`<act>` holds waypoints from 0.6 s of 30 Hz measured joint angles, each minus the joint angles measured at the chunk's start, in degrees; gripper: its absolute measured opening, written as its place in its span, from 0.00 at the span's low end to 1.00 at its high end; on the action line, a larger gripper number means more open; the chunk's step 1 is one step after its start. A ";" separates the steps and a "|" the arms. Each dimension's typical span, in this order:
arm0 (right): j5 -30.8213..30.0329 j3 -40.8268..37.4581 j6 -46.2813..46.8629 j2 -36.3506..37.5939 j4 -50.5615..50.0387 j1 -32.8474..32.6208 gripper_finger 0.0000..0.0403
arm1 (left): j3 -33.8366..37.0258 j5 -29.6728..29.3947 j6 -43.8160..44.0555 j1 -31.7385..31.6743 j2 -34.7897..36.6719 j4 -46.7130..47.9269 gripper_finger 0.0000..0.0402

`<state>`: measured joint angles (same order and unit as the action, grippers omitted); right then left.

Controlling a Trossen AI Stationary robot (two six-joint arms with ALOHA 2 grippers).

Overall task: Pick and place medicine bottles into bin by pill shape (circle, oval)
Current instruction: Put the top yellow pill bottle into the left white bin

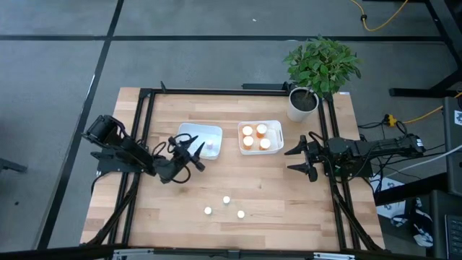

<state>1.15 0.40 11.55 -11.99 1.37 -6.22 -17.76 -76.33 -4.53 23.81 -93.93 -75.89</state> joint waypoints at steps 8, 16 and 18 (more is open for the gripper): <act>-0.02 0.00 0.00 0.00 0.00 -0.01 0.69 | 0.00 5.16 -5.88 1.28 6.76 -0.99 0.48; 0.00 0.00 0.00 0.00 0.00 0.00 0.69 | -9.23 -1.08 -15.15 0.24 14.61 21.26 0.47; -0.02 0.00 0.00 0.00 0.00 -0.02 0.69 | -14.18 -0.51 -15.07 -1.25 16.08 33.59 0.47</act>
<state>1.13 0.40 11.55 -11.99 1.37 -6.24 -31.93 -76.84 -19.60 22.56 -77.85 -42.30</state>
